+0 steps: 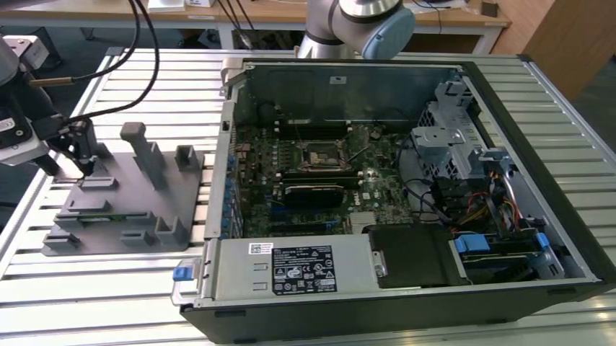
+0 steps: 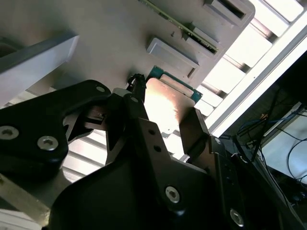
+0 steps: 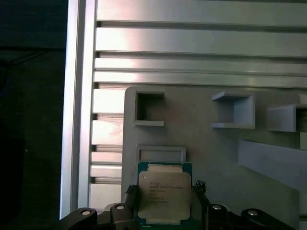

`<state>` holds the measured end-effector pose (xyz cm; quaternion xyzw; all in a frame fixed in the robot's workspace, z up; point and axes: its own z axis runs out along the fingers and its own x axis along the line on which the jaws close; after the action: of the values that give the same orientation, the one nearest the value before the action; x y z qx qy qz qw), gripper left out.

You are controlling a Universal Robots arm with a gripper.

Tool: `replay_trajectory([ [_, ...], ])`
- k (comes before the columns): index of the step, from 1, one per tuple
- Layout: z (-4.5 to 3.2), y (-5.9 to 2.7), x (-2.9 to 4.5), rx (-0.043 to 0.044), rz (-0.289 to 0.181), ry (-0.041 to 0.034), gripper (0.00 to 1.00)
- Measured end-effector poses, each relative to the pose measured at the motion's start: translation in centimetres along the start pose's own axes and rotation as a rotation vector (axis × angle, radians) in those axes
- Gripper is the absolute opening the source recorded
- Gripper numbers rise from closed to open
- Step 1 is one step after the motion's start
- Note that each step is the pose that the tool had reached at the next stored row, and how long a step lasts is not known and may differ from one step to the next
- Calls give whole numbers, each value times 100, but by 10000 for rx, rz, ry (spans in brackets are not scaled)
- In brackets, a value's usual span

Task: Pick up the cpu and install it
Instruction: 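Pick up the cpu and move it towards the insertion slot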

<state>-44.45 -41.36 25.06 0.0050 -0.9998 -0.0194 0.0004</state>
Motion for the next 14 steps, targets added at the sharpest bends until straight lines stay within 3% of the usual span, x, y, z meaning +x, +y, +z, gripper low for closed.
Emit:
replay_trajectory([
  [14,-210,8,0,0,0,-1,53],
])
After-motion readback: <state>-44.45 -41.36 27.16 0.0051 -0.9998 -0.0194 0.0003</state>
